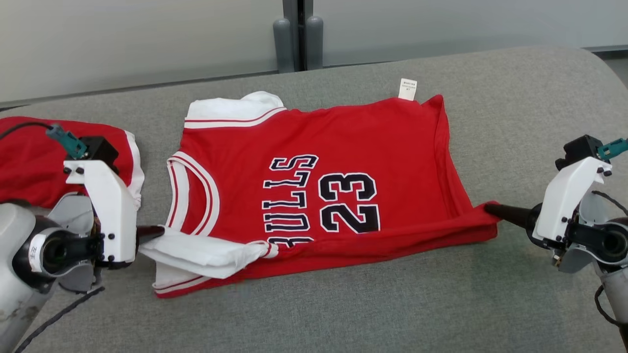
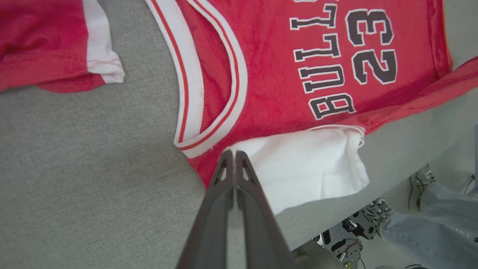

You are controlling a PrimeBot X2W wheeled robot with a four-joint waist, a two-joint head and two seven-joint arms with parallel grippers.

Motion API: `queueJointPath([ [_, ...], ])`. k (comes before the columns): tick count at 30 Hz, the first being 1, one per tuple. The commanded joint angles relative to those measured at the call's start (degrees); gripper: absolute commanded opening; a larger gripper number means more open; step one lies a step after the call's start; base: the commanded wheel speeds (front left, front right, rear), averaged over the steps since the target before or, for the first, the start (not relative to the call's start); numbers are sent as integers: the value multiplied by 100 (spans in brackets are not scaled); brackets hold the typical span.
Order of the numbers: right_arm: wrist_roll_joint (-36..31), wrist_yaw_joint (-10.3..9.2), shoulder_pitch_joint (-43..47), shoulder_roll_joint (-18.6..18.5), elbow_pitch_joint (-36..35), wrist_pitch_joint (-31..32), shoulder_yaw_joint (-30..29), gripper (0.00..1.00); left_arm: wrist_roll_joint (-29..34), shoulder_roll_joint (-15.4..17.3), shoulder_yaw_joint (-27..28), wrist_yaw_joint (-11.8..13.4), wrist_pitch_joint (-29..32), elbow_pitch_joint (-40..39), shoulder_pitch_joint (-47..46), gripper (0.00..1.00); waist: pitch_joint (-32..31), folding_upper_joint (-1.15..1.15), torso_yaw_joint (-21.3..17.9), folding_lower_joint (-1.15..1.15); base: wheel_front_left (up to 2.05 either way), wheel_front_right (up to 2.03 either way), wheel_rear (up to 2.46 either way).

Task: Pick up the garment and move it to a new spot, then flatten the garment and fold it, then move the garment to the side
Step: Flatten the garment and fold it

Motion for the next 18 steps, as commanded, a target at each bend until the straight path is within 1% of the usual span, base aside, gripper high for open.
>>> queueJointPath([
  [1,-64,0,-111,48,66,45,-66,0,72,-75,26,-52,-32,113,-156,0,148,0,-12,0,0,0,0],
  [8,-429,0,-430,311,303,211,-309,0,389,-501,-58,-331,-293,850,-711,0,364,0,-14,0,0,0,0],
  [13,-628,0,-526,421,379,251,-444,0,466,-735,-80,-481,-430,1330,-938,0,432,0,-24,0,0,0,0],
  [14,-661,0,-538,440,394,241,-472,9,486,-762,-67,-477,-498,1422,-962,0,440,0,-26,0,0,0,0],
  [15,-697,0,-542,464,396,199,-502,42,494,-791,-59,-504,-537,1515,-984,30,444,0,-29,0,0,0,0],
  [16,-719,0,-545,489,405,175,-529,80,470,-838,-39,-528,-584,1594,-992,95,444,0,-32,0,0,0,0],
  [17,-741,0,-544,517,413,149,-554,100,432,-879,-7,-544,-636,1670,-990,100,437,0,-33,0,0,0,0],
  [18,-766,0,-543,534,415,131,-586,100,420,-910,21,-567,-718,1740,-992,100,424,0,-32,0,0,0,0],
])
